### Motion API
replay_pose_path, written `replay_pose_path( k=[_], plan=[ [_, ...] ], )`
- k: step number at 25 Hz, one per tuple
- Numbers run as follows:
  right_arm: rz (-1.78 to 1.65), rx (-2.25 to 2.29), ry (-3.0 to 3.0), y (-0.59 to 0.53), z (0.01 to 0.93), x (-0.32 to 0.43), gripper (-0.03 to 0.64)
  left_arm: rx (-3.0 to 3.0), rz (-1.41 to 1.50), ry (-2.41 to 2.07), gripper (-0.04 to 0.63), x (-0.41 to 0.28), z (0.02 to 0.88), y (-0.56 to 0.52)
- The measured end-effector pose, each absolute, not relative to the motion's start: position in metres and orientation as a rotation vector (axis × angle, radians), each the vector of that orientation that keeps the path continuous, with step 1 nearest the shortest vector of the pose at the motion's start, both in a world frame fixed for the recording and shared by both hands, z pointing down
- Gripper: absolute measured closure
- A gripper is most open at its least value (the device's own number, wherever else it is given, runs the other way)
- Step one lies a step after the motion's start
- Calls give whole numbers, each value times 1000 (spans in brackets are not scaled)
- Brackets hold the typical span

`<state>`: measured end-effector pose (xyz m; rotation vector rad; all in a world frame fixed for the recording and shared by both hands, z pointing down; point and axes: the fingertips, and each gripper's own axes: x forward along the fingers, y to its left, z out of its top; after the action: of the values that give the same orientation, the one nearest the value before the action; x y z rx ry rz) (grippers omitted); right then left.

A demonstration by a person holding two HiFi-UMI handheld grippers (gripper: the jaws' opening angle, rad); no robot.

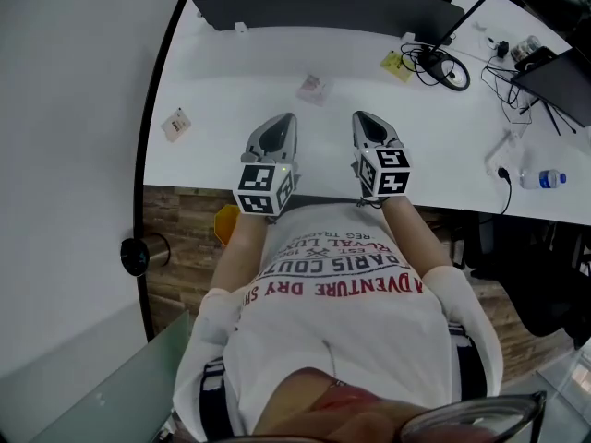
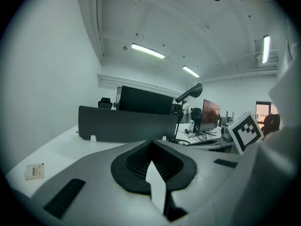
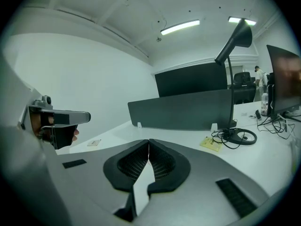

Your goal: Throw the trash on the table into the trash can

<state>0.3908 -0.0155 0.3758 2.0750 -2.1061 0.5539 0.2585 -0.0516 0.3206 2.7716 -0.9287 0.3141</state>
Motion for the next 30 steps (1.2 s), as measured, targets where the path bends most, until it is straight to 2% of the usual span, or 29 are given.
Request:
replay_pose_path(
  k=[12, 14, 16, 25, 30],
  plan=[
    [733, 1779, -2090, -94, 456, 365, 581, 2572, 359, -1012, 572, 243, 387, -92],
    [773, 1738, -2089, -117, 473, 361, 422, 2547, 362, -1013, 572, 244, 401, -106],
    [807, 1715, -2071, -139, 491, 363, 399, 2528, 372, -1014, 572, 244, 413, -118],
    [890, 1700, -1909, -203, 563, 405, 374, 2472, 398, -998, 572, 262, 454, -156],
    [802, 1657, -1831, -222, 582, 418, 376, 2433, 437, -961, 572, 268, 478, -150]
  ],
)
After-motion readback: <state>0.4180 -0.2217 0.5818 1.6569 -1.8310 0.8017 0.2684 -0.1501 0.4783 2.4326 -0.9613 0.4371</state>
